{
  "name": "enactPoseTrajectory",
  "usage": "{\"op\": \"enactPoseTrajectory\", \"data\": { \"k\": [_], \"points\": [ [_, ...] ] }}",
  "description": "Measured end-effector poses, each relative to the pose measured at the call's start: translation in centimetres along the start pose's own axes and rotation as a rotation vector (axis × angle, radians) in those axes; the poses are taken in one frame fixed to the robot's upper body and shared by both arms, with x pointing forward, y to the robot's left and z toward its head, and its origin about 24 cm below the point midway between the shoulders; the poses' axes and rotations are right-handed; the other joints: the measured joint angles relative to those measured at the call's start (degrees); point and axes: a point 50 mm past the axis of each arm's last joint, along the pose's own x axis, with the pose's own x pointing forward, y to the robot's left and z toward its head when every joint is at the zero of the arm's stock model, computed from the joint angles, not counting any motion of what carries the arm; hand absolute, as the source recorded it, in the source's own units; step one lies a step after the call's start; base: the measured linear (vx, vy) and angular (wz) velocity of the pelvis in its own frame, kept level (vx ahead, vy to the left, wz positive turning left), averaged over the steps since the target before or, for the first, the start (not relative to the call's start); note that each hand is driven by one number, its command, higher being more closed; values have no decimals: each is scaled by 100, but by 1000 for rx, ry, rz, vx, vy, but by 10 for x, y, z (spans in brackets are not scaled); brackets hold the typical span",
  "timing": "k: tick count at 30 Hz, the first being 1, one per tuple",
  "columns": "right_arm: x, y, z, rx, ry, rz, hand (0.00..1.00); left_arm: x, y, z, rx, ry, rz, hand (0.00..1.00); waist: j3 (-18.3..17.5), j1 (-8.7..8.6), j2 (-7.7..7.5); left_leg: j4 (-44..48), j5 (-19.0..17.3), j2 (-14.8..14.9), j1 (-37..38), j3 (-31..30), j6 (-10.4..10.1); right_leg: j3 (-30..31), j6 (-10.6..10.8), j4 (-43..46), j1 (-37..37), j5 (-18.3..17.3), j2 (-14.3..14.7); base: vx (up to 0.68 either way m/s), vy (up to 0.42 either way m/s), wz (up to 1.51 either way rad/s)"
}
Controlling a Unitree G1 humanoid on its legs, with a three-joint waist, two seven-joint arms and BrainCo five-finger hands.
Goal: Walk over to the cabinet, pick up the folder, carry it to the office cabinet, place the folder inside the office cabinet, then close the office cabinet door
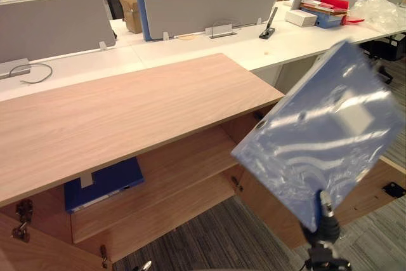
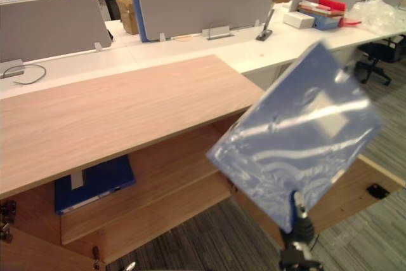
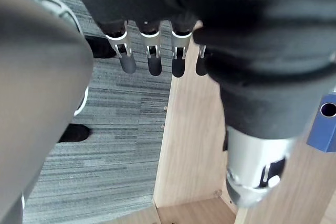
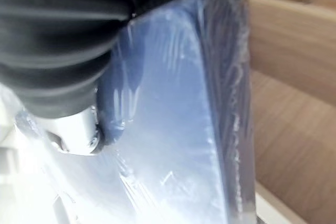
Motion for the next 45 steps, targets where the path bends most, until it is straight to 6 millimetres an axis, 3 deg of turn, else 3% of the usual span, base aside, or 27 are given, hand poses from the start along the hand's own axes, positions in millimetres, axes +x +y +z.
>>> {"op": "enactPoseTrajectory", "data": {
  "k": [7, 9, 14, 20, 26, 29, 32, 35, 41, 45],
  "points": [
    [-26, -24, -32, 46, 196, -93, 100, 0, 1, -2, 127, 33, 2, 0, 32, -13, 64, 183, -287, 232, 566, 1557, -277, 464, -19, 662, -489, -64, 393, 13, -46, -109],
    [-32, -30, -36, 42, 244, -113, 100, 2, -6, -1, 159, 38, -16, 0, 51, -25, 91, 235, -309, 289, 626, 1706, -295, 470, -33, 716, -511, -52, 435, 38, -50, -67],
    [-49, -53, -73, 3, 505, -187, 100, 13, -37, 9, 159, 17, -106, 0, 124, 39, 206, 256, -334, 380, 769, 1765, -330, 432, -16, 734, -388, -18, 529, 86, -55, -7],
    [-18, -42, -92, -50, 614, -65, 100, 18, -59, 15, 94, -13, -127, 0, 273, 286, 225, 375, -378, 365, 556, 1225, -247, -94, 13, 811, -276, -180, 252, 3, -33, 48],
    [12, -45, -99, -229, 741, 34, 100, 16, -46, 19, 138, -17, -93, 0, 394, 542, 211, 301, -317, 183, 318, 365, -101, -823, 33, 920, -210, -448, -90, -10, 10, 73],
    [27, -56, -92, -281, 757, 3, 100, 14, -30, 17, 138, 0, -48, 0, 567, 616, 221, 510, -372, 124, 109, 23, -43, -1003, 72, 960, -178, -488, -206, 95, 39, 46],
    [46, -59, -79, -336, 734, -3, 100, 14, -23, 26, 134, -21, -26, 0, 974, 663, 275, 1340, -781, 216, -317, -183, 36, -1126, 104, 1068, -201, -512, -305, 22, 29, 25],
    [66, -54, -68, -354, 673, -7, 100, 13, -17, 30, 131, -30, -8, 0, 1299, 693, 329, 2471, -1331, 464, -808, -386, 64, -1176, 136, 1577, -392, -769, -271, -59, 41, 14],
    [130, -23, -25, -286, 370, -20, 100, 14, -19, 30, 139, -29, 14, 0, 1757, 739, 440, 4389, -2204, 689, -1943, -837, 229, -1288, 262, 3330, -1374, -1563, -323, -146, 71, 19],
    [158, 11, 8, -54, 72, -5, 100, 16, -29, 35, 144, -49, -7, 0, 1900, 802, 526, 5208, -2502, 627, -2588, -1097, 369, -1425, 343, 4207, -1917, -1942, -556, -119, 64, 29]
  ]
}}
